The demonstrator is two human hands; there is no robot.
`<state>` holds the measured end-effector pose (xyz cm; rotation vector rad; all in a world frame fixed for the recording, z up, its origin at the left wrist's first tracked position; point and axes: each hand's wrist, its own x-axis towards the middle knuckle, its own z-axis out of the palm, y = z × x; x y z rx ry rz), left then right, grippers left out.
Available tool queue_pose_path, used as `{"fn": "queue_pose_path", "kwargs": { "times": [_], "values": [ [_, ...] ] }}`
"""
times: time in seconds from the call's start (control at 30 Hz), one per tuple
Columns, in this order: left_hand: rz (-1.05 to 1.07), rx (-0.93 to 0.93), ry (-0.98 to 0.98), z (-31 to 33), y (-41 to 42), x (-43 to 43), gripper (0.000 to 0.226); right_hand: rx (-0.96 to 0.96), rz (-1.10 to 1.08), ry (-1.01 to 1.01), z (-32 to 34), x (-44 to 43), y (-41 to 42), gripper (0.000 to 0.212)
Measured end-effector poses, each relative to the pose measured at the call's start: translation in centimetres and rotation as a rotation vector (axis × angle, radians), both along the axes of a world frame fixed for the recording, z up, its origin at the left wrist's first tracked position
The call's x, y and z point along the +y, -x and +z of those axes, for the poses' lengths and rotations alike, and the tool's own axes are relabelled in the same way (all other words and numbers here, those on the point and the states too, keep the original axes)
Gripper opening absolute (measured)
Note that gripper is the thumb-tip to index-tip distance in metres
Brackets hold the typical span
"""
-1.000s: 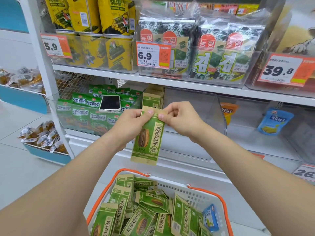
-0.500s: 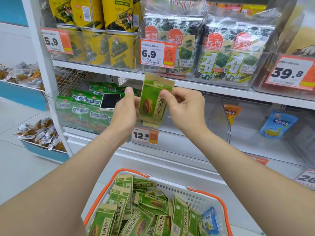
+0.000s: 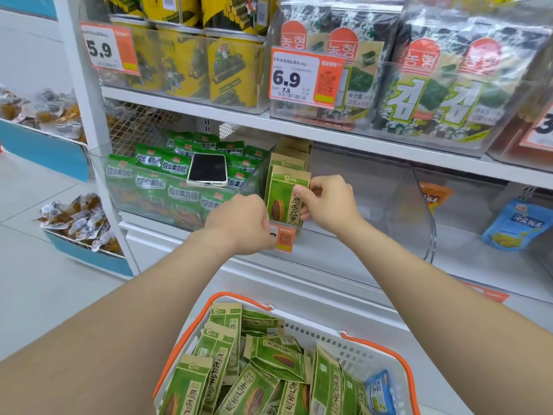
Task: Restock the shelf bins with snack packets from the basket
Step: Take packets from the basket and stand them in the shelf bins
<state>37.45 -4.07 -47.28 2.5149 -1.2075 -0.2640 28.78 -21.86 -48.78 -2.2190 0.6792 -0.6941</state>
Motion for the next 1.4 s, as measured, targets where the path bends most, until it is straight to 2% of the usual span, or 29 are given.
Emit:
{"fn": "queue_pose_path", "kwargs": {
  "times": [0.13, 0.23, 0.4, 0.57, 0.63, 0.73, 0.83, 1.0, 1.27, 1.4],
  "values": [
    [-0.152, 0.203, -0.279, -1.1, -0.4, -0.4, 0.022, 0.016, -0.024, -0.078, -0.3, -0.4, -1.6, 0.026],
    [-0.19, 0.254, -0.404, -2.0, -0.9, -0.5, 0.025, 0.015, -0.046, -0.107, -0.5, -0.8, -2.6, 0.027],
    [-0.212, 0.202, -0.423, -2.7, -1.3, -1.0, 0.029, 0.022, -0.075, -0.086, -0.8, -1.2, -3.5, 0.03],
    [-0.248, 0.165, -0.452, -3.2, -1.4, -1.3, 0.024, 0.058, -0.099, 0.002, -1.3, -1.2, -4.1, 0.046],
    [-0.262, 0.169, -0.456, -3.3, -1.4, -1.5, 0.024, 0.066, -0.126, -0.013, -0.8, -0.5, -3.8, 0.038],
    [-0.282, 0.174, -0.444, -3.3, -1.3, -1.7, 0.025, 0.132, -0.143, -0.024, -0.3, 0.0, -3.1, 0.05],
    [-0.29, 0.173, -0.434, -3.4, -1.0, -1.9, 0.029, 0.179, -0.159, -0.035, -0.4, 0.3, -2.8, 0.054],
    [-0.297, 0.174, -0.431, -3.4, -0.6, -1.9, 0.03, 0.186, -0.108, -0.091, -0.1, 0.7, -2.3, 0.053],
    [-0.299, 0.184, -0.455, -3.0, -0.1, -1.7, 0.03, 0.339, -0.112, -0.091, -0.3, 0.5, -2.5, 0.054],
    [-0.301, 0.194, -0.492, -3.0, -0.3, -1.6, 0.031, 0.318, -0.124, 0.007, -0.2, 0.8, -2.5, 0.036]
  ]
}}
